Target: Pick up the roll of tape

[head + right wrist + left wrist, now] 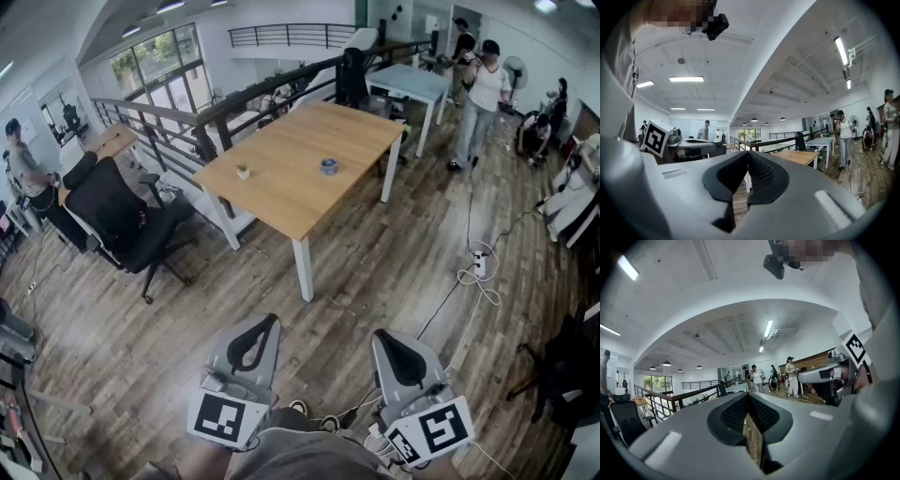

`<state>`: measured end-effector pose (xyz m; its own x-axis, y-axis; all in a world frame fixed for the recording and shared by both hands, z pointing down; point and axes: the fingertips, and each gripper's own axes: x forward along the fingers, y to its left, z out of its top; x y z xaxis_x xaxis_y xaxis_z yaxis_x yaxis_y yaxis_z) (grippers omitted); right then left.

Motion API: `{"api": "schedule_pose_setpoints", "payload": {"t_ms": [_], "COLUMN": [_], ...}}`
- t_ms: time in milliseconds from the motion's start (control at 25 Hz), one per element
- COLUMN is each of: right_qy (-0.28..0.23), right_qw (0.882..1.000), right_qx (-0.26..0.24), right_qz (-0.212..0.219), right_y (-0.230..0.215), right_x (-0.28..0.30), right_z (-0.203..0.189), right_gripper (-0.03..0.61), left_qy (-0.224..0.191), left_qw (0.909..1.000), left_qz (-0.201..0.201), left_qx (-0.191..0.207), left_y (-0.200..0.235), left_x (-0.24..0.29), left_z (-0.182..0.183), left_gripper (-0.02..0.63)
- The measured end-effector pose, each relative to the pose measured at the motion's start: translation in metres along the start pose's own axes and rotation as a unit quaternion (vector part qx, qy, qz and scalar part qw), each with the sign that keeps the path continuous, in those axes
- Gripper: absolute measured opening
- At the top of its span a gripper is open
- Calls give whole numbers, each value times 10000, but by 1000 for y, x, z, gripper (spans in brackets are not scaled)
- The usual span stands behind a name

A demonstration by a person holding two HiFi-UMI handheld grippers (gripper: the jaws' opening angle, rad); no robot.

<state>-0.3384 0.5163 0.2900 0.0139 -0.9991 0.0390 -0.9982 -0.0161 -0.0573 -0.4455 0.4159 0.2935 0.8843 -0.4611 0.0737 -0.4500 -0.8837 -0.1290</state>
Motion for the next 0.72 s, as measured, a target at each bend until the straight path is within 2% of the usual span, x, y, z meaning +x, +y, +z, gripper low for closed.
{"api": "schedule_pose_setpoints", "payload": {"t_ms": [240,720], "right_qy": [13,191], "right_qw": [9999,9994], "right_qx": [132,-118], "right_qz": [-100,-281], "right_y": [-5,11], "right_x": [18,86], "right_z": [-4,2], "right_gripper": [11,11], "left_qy": [8,-160], "left_qw": [10000,9993], "left_qz": [-56,-301], "left_qx": [-23,-130], "left_y": [13,80], "left_x": [12,38], "left_z": [-6,-8], "left_gripper": [2,2]}}
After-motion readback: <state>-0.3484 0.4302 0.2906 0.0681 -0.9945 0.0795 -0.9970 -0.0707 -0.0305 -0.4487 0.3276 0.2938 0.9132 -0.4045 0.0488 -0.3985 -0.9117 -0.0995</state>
